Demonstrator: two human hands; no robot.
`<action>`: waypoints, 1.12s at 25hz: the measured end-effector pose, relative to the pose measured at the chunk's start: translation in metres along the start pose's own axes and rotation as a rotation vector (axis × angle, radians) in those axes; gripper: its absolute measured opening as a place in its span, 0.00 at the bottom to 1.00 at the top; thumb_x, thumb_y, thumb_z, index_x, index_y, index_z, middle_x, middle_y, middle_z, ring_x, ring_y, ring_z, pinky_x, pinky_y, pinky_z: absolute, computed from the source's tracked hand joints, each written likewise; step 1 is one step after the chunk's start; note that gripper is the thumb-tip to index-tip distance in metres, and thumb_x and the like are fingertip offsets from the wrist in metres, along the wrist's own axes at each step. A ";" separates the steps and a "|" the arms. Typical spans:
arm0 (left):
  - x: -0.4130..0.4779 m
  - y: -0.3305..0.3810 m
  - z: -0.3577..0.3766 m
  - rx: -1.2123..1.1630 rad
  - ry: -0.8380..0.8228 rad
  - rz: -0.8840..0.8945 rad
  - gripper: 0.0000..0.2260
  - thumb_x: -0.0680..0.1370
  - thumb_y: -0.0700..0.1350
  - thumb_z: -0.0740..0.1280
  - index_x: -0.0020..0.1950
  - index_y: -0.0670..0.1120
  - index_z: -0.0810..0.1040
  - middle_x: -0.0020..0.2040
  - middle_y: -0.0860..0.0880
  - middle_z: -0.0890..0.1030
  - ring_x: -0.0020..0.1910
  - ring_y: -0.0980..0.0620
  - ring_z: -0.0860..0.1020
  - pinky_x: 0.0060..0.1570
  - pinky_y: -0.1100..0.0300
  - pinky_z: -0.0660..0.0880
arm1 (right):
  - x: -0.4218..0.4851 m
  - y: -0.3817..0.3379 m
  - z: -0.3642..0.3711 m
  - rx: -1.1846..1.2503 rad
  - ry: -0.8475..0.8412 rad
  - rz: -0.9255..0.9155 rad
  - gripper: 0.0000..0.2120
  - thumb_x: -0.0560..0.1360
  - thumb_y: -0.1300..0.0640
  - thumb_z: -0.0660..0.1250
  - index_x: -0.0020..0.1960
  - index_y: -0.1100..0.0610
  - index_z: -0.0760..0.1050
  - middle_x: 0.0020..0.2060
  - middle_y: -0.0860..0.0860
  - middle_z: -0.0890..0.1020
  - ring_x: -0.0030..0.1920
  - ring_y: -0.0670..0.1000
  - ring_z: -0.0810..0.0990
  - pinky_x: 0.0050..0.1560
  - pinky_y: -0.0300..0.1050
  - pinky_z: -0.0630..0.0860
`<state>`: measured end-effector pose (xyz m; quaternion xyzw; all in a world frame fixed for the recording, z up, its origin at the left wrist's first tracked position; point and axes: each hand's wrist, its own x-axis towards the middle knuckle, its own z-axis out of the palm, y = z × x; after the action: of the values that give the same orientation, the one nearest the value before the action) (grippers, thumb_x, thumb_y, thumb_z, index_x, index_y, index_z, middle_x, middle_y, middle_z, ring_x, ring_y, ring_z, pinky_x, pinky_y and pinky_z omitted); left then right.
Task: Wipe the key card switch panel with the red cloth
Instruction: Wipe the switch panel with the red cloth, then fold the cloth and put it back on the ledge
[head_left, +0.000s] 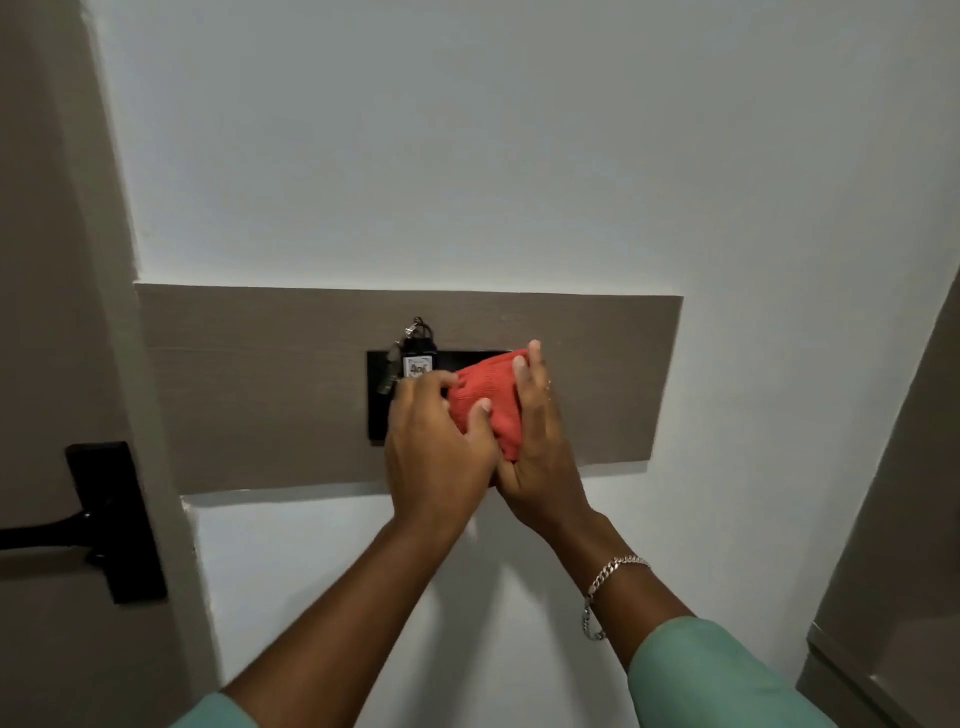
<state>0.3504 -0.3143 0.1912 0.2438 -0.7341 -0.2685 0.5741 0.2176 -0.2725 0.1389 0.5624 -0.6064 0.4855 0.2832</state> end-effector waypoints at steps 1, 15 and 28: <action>-0.002 0.009 0.008 -0.033 0.001 -0.052 0.09 0.73 0.45 0.72 0.50 0.44 0.79 0.50 0.46 0.78 0.50 0.48 0.77 0.49 0.56 0.74 | -0.005 0.005 -0.010 0.033 -0.032 0.026 0.37 0.81 0.55 0.64 0.81 0.48 0.45 0.83 0.48 0.45 0.83 0.48 0.48 0.77 0.30 0.55; -0.189 0.078 0.303 -0.460 -0.624 -0.342 0.12 0.74 0.36 0.70 0.42 0.53 0.75 0.40 0.55 0.78 0.39 0.55 0.76 0.44 0.56 0.76 | -0.226 0.191 -0.247 0.713 0.209 1.175 0.41 0.64 0.47 0.79 0.73 0.45 0.65 0.64 0.49 0.80 0.59 0.48 0.84 0.53 0.41 0.82; -0.409 0.057 0.538 -0.429 -0.986 -0.745 0.13 0.72 0.32 0.69 0.49 0.49 0.83 0.50 0.45 0.85 0.52 0.46 0.83 0.57 0.51 0.80 | -0.400 0.373 -0.396 -0.387 0.038 1.253 0.14 0.76 0.63 0.70 0.60 0.53 0.78 0.59 0.54 0.81 0.61 0.58 0.79 0.58 0.28 0.73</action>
<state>-0.0857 0.0610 -0.1673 0.2103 -0.7078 -0.6703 0.0745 -0.1372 0.2109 -0.1724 0.0327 -0.8905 0.4506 0.0535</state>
